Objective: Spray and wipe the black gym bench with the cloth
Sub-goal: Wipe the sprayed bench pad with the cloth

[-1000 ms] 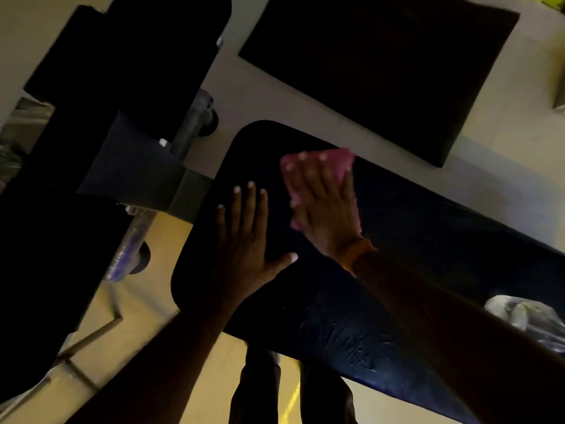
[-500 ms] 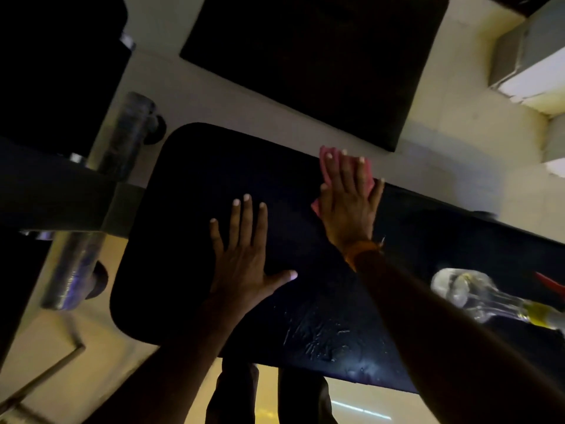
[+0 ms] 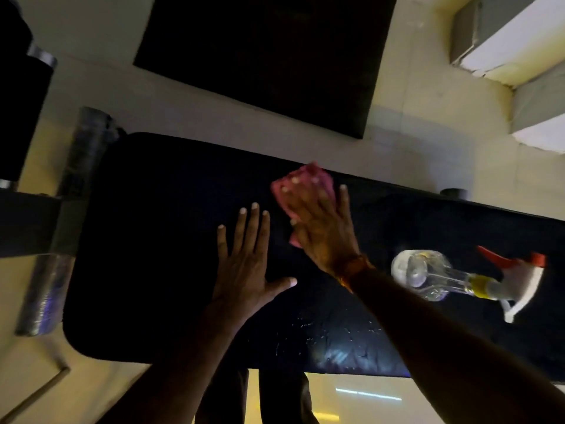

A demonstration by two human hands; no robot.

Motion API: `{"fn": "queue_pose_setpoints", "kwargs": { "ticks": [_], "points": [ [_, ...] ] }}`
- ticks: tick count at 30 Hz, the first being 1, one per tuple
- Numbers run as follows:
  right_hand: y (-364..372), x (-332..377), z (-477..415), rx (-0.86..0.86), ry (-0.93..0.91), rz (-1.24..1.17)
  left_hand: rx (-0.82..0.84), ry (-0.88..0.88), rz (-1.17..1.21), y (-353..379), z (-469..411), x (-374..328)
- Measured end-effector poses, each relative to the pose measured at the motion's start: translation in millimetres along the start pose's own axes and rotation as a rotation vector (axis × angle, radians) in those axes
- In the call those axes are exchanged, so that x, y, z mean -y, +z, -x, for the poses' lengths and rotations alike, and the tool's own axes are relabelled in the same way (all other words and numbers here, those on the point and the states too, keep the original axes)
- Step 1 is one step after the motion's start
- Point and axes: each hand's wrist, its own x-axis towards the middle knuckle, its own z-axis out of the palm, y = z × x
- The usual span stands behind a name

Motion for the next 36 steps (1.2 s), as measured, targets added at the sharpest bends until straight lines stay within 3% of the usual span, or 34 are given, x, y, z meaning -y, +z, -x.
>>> {"fn": "queue_pose_setpoints", "kwargs": {
  "ticks": [3,4,8,9,12,13,16,17,21,22,24,26,30,34,36],
  "points": [
    [-2,-19,-4,-0.046,0.544,-0.074,0.013,-0.020,-0.002,3,-7,-13],
    [-3,-13,-6,-0.028,0.585,-0.112,0.014,-0.030,-0.007,4,-8,-17],
    [1,-25,20,0.004,0.033,-0.026,0.008,-0.040,0.004,8,-11,-25],
    [-1,-39,21,-0.009,0.075,0.014,0.008,-0.037,0.005,9,-12,-26],
    [-2,-44,13,-0.036,0.621,-0.080,0.034,-0.026,-0.015,11,-16,-34],
    [-4,-34,12,-0.021,0.654,-0.146,0.038,-0.028,-0.016,13,-18,-37],
    [-1,-32,33,-0.006,0.283,-0.138,0.043,-0.048,0.007,16,-22,-49],
    [-3,-46,36,0.005,0.271,-0.120,0.040,-0.040,0.010,18,-22,-53],
    [-5,-53,16,-0.013,0.837,-0.273,0.044,0.026,-0.022,24,-24,-61],
    [-6,-39,17,-0.019,0.809,-0.307,0.042,0.025,-0.024,25,-24,-62],
    [-2,-22,39,-0.017,0.580,-0.275,0.045,0.023,-0.033,24,-24,-61],
    [-3,-39,54,0.009,0.480,-0.251,0.046,0.035,-0.046,24,-24,-61],
    [-7,-55,23,0.007,0.802,-0.353,0.058,0.060,-0.074,27,-25,-64],
    [-3,-29,52,0.017,0.494,-0.266,0.050,0.075,-0.087,28,-23,-66],
    [-2,-47,50,0.007,0.569,-0.266,0.037,0.094,-0.087,30,-22,-67]
  ]
}}
